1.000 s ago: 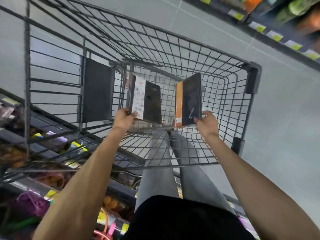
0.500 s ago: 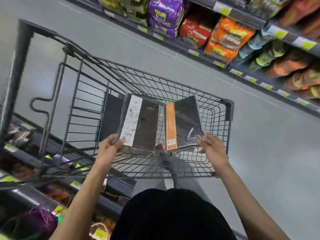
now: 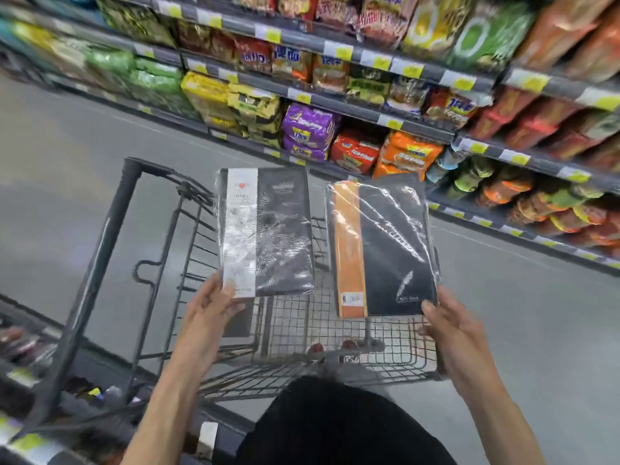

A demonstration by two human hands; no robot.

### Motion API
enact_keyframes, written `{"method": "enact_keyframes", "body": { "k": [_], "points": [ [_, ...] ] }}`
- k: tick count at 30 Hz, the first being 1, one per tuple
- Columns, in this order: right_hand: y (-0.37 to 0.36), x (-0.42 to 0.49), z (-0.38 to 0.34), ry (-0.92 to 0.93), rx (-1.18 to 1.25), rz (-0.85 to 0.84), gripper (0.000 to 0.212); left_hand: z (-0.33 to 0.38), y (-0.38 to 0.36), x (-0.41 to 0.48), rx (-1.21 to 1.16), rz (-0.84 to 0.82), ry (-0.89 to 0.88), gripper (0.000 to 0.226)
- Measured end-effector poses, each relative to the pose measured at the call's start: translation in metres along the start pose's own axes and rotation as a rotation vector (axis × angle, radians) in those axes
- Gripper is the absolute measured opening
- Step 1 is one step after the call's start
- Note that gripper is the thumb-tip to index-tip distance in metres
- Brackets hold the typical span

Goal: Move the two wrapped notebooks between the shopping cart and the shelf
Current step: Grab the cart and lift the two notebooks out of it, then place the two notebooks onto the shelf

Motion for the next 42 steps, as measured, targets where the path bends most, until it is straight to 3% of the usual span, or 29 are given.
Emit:
{"method": "enact_keyframes", "body": {
  "k": [2, 4, 6, 10, 14, 16, 22, 29, 42],
  "points": [
    [-0.001, -0.004, -0.010, 0.052, 0.047, 0.015, 0.035, 0.015, -0.006, 0.001, -0.013, -0.050, -0.029, 0.094],
    [-0.004, -0.009, -0.022, 0.099, 0.108, 0.028, 0.058, 0.033, -0.013, -0.002, 0.002, -0.072, -0.084, 0.104],
    [-0.008, -0.014, -0.032, 0.148, 0.143, 0.035, 0.075, 0.046, -0.018, -0.004, 0.018, -0.105, -0.126, 0.093],
    [-0.008, -0.018, -0.040, 0.236, 0.229, 0.056, 0.046, 0.061, -0.028, -0.010, 0.004, -0.168, -0.186, 0.102],
    [-0.005, -0.030, -0.048, 0.283, 0.294, 0.094, 0.049, 0.068, -0.046, -0.024, 0.048, -0.263, -0.215, 0.042],
    [0.000, -0.037, -0.050, 0.291, 0.313, 0.125, 0.052, 0.069, -0.057, -0.034, 0.071, -0.290, -0.237, 0.032],
    [0.030, -0.060, -0.055, 0.309, 0.400, 0.225, 0.033, 0.060, -0.090, -0.050, 0.087, -0.357, -0.249, 0.028],
    [0.098, -0.087, -0.057, 0.336, 0.454, 0.383, 0.033, 0.032, -0.161, -0.074, 0.113, -0.436, -0.215, 0.023],
    [0.310, -0.147, -0.047, 0.367, 0.484, 0.661, 0.033, -0.075, -0.347, -0.144, 0.173, -0.630, -0.123, 0.030]
  ]
}}
Point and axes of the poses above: each hand's wrist, its own x-axis towards the middle knuckle, its own y-axis out of the back of the hand, z = x × y, the point moved 1 cm from there along x, towards the middle knuckle, and after that the axes turned 6 degrees about y, right-handed, at the moved point
